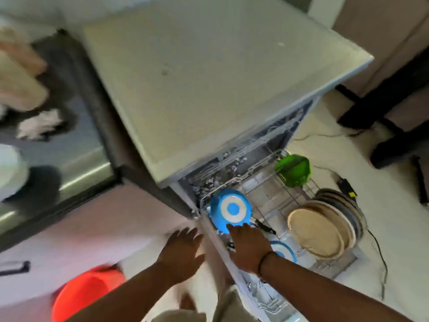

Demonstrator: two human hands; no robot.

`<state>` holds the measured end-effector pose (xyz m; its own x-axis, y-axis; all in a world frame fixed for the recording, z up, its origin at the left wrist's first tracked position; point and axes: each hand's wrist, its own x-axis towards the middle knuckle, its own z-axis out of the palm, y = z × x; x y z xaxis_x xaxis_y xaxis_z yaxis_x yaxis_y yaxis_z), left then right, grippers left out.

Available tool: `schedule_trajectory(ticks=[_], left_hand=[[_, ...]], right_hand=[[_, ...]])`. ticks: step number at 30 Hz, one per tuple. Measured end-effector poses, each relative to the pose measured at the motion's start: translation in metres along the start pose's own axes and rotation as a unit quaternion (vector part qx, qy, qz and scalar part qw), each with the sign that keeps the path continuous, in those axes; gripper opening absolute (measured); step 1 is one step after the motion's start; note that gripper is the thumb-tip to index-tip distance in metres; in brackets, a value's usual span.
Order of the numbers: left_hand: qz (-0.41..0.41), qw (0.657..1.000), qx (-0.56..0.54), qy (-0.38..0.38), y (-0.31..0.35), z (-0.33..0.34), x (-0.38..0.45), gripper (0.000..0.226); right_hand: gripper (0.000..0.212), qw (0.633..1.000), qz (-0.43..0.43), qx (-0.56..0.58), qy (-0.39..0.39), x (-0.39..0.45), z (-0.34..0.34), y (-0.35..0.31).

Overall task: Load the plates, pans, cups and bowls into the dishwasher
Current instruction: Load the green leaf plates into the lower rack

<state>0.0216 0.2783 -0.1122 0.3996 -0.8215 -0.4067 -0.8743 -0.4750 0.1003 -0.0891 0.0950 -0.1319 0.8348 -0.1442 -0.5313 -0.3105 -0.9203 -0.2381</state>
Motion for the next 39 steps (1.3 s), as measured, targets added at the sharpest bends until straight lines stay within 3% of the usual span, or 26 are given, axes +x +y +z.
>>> schedule_trajectory(ticks=[4,9,15,20,24,27,33,39], left_hand=[[-0.127,0.989,-0.071,-0.012,-0.040,0.014,-0.064,0.066],[-0.223,0.965,-0.119,0.073,-0.087,0.021,-0.177,0.065],[-0.350,0.910,-0.114,0.189,-0.158,0.013,-0.361,0.064],[-0.436,0.854,-0.094,0.267,-0.218,-0.028,-0.452,0.067],[-0.475,0.812,-0.104,0.322,-0.251,-0.056,-0.489,0.068],[-0.497,0.791,-0.109,0.339,-0.273,-0.066,-0.507,0.068],[-0.508,0.785,-0.122,0.333,-0.327,-0.091,-0.508,0.069],[-0.504,0.778,-0.173,0.332,-0.412,-0.123,-0.465,0.063]], right_hand=[[0.073,0.995,-0.087,-0.045,0.022,0.003,-0.022,-0.081],[0.072,0.977,-0.170,-0.105,0.073,-0.006,-0.030,-0.199],[0.073,0.949,-0.257,-0.120,0.134,-0.024,-0.033,-0.386],[0.071,0.919,-0.324,-0.109,0.197,-0.039,-0.071,-0.508],[0.069,0.894,-0.346,-0.141,0.248,-0.035,-0.110,-0.564],[0.070,0.895,-0.340,-0.144,0.252,-0.022,-0.135,-0.595],[0.069,0.905,-0.324,-0.103,0.256,0.025,-0.177,-0.635],[0.070,0.934,-0.291,0.037,0.203,0.117,-0.222,-0.662]])
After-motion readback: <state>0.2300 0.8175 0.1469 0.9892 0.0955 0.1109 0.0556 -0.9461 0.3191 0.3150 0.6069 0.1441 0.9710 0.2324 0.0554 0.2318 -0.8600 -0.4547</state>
